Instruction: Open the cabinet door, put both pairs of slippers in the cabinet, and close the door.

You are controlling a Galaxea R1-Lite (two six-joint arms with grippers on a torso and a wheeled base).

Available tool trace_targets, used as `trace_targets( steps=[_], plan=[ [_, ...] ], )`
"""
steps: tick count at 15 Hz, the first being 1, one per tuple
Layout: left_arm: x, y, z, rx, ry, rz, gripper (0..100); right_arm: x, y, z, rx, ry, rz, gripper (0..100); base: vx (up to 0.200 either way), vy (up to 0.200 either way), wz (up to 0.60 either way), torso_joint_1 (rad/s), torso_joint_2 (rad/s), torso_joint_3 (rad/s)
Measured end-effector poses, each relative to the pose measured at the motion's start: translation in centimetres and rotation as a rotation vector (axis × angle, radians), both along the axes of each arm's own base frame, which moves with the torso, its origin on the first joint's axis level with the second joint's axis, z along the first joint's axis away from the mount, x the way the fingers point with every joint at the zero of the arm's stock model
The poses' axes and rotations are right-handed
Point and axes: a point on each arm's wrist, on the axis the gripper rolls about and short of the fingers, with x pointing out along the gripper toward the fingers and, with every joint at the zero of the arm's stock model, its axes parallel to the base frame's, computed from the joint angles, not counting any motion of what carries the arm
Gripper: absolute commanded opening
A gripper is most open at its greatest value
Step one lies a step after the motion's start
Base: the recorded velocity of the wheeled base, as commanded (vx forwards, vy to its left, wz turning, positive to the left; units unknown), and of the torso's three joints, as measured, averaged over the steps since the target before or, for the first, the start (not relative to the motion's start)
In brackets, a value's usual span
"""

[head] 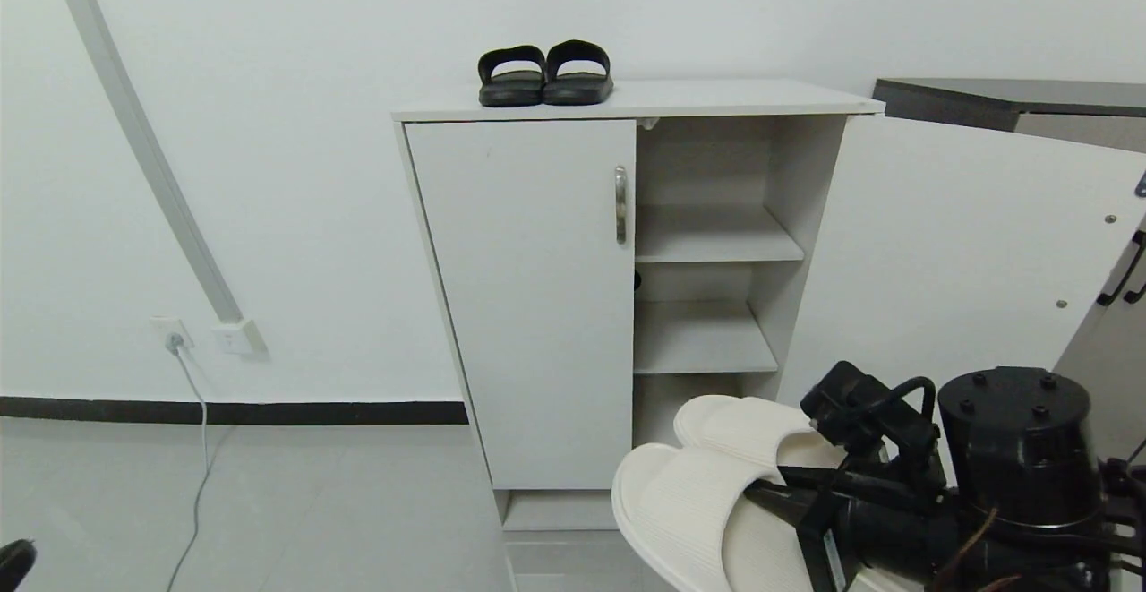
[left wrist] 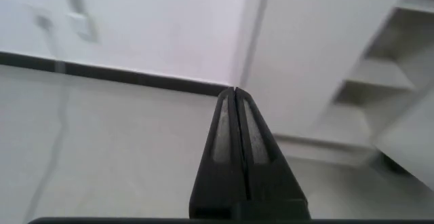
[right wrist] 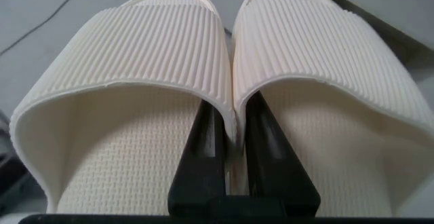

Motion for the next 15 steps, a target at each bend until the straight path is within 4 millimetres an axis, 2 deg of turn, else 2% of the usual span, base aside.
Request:
trace_targets(
  steps=[4, 7, 10, 14, 15],
  plan=[
    [-2.8, 0.3, -2.8, 0.064, -0.093, 0.169, 0, 2.5, 1.8, -0.3, 0.031, -0.001, -0.239, 0, 0.0, 0.0, 0.0, 0.0, 0.0, 0.0],
    [-3.7, 0.1, -6.1, 0.092, -0.14, 0.084, 0, 5.5, 4.1, -1.0, 0.082, -0.056, -0.435, 0, 0.0, 0.0, 0.0, 0.0, 0.0, 0.0],
    [-4.1, -0.1, -6.9, 0.122, -0.198, -0.016, 0, 8.2, 5.9, -2.3, 0.086, -0.101, -0.585, 0, 0.0, 0.0, 0.0, 0.0, 0.0, 0.0],
    [-4.3, -0.1, -7.0, 0.134, -0.221, -0.042, 0, 11.3, 8.3, -4.2, 0.091, -0.124, -0.661, 0, 0.0, 0.0, 0.0, 0.0, 0.0, 0.0],
    [-4.3, -0.2, -7.3, 0.136, -0.198, -0.095, 0, 12.0, 8.7, -4.4, 0.091, -0.138, -0.683, 0, 0.0, 0.0, 0.0, 0.0, 0.0, 0.0]
  ],
)
